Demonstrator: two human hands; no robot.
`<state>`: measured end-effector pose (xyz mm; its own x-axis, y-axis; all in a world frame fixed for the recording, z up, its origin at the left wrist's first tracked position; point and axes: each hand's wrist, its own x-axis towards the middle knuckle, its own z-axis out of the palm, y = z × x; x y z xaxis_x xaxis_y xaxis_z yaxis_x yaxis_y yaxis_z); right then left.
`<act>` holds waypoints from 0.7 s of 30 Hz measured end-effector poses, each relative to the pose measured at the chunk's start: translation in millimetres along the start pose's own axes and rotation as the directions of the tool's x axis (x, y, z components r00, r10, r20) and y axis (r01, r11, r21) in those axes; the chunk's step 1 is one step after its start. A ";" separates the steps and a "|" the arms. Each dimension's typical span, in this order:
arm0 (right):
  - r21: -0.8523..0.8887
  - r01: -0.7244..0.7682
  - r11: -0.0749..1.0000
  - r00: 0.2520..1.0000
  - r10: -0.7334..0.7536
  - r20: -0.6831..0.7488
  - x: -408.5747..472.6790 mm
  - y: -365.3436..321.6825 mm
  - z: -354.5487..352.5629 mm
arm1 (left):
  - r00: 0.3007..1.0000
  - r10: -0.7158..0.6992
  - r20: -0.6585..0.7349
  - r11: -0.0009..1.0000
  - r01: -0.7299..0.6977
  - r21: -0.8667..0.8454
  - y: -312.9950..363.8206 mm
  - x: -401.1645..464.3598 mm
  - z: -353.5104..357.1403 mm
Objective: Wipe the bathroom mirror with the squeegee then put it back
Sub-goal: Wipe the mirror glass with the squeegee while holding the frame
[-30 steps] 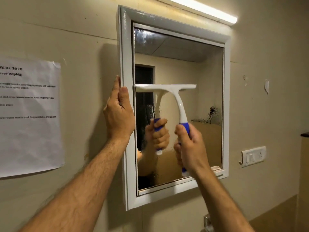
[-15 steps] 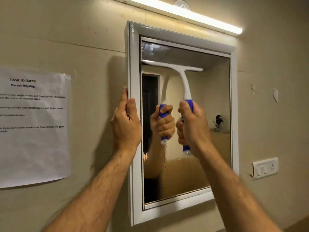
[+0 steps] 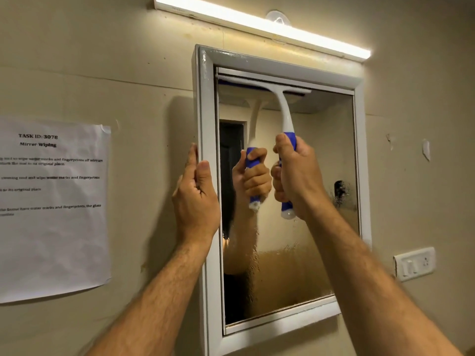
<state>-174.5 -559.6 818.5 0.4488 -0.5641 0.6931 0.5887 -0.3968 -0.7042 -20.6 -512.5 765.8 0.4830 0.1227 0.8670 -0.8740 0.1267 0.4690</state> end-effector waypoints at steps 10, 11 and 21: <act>-0.053 0.013 0.999 0.999 -0.015 -0.044 -35.8 47.1 -11.9 | 1.000 -0.002 0.026 1.000 0.003 -0.024 4.1 -3.3 -2.5; -0.062 0.020 0.998 0.999 -0.023 -0.039 -29.3 40.3 -13.1 | 1.000 -0.001 0.022 1.000 0.001 -0.017 4.1 -3.1 -2.1; -0.141 0.019 0.990 1.000 -0.018 0.007 -41.8 57.1 -32.5 | 1.000 0.009 -0.021 1.000 -0.010 -0.017 4.0 -4.5 -0.9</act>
<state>-181.5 -582.2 744.4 0.4425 -0.5521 0.7067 0.4963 -0.5056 -0.7058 -26.2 -511.7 763.6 0.4758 0.1443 0.8677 -0.8777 0.1427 0.4575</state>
